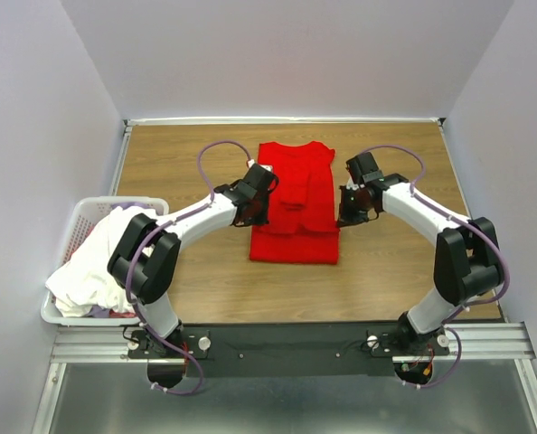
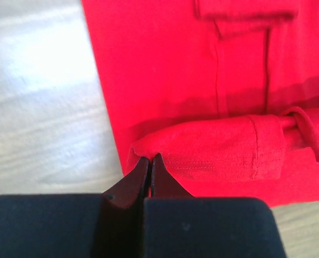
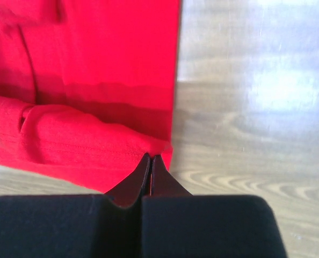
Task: Fold and stack the t-shirts
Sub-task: Fold the tshirt
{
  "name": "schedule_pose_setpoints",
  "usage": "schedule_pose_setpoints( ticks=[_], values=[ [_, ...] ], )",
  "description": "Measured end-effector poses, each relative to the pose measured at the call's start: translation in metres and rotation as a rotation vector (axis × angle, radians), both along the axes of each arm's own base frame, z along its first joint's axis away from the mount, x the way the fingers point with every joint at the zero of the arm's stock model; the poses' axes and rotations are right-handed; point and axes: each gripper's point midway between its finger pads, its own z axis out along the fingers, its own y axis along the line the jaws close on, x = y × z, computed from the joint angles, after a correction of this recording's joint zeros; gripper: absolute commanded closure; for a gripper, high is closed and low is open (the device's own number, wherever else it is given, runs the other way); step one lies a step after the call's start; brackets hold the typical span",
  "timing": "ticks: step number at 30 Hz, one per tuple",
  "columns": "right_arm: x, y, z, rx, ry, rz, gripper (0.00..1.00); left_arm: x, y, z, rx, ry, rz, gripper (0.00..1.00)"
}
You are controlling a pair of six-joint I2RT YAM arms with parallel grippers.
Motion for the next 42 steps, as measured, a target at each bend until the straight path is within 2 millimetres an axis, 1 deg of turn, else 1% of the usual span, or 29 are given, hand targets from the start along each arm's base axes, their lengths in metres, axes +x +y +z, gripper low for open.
schedule_pose_setpoints(
  ticks=[8,11,14,16,20,23,24,25,27,28,30,31,33,35,36,37,38,39,40,42],
  values=[
    [0.034,0.007,0.011,0.009,-0.065,0.015,0.99,0.030,0.008,0.008,-0.016,-0.058,0.038,1.00],
    [0.045,0.008,0.006,0.006,-0.069,0.017,0.99,0.039,0.010,0.005,-0.019,-0.066,0.052,1.00],
    [0.051,0.007,-0.001,0.001,-0.058,0.014,0.99,0.046,0.012,-0.002,-0.016,-0.067,0.060,1.00],
    [0.055,0.006,-0.005,-0.003,-0.052,0.012,0.99,0.050,0.011,-0.008,-0.012,-0.065,0.060,1.00],
    [0.056,0.003,-0.015,-0.015,-0.033,0.003,1.00,0.056,0.009,-0.018,-0.002,-0.062,0.051,0.99],
    [0.057,0.000,-0.019,-0.027,-0.028,-0.002,0.99,0.058,0.008,-0.022,0.001,-0.063,0.047,0.87],
    [0.057,0.000,-0.019,-0.030,-0.029,-0.003,0.99,0.059,0.008,-0.023,0.002,-0.062,0.046,0.72],
    [0.058,-0.001,-0.020,-0.033,-0.029,-0.005,0.93,0.059,0.008,-0.024,0.003,-0.062,0.044,0.65],
    [0.058,-0.002,-0.021,-0.039,-0.029,-0.002,0.86,0.059,0.008,-0.024,0.007,-0.063,0.042,0.49],
    [0.058,-0.002,-0.021,-0.043,-0.031,0.002,0.82,0.060,0.009,-0.023,0.009,-0.066,0.044,0.38],
    [0.060,-0.002,-0.019,-0.044,-0.039,0.007,0.79,0.061,0.010,-0.022,0.010,-0.069,0.051,0.32],
    [0.060,-0.002,-0.018,-0.043,-0.042,0.008,0.79,0.060,0.012,-0.020,0.014,-0.072,0.053,0.32],
    [0.061,0.001,-0.011,-0.038,-0.061,0.017,0.79,0.060,0.013,-0.010,0.007,-0.089,0.061,0.32],
    [0.061,0.005,-0.002,-0.033,-0.085,0.030,0.79,0.058,0.013,0.005,-0.010,-0.119,0.070,0.35],
    [0.060,0.010,0.004,-0.029,-0.103,0.044,0.80,0.055,0.014,0.014,-0.022,-0.136,0.074,0.38],
    [0.059,0.016,0.009,-0.024,-0.118,0.059,0.81,0.050,0.012,0.028,-0.040,-0.162,0.073,0.44],
    [0.057,0.025,0.015,-0.016,-0.140,0.084,0.82,0.045,0.009,0.037,-0.057,-0.181,0.073,0.48],
    [0.055,0.033,0.020,-0.010,-0.154,0.104,0.83,0.041,0.005,0.043,-0.067,-0.195,0.061,0.52],
    [0.051,0.044,0.024,-0.001,-0.173,0.134,0.84,0.033,-0.003,0.050,-0.084,-0.207,0.044,0.60],
    [0.048,0.060,0.029,0.016,-0.198,0.172,0.86,0.021,-0.017,0.052,-0.103,-0.215,0.010,0.66]
  ],
)
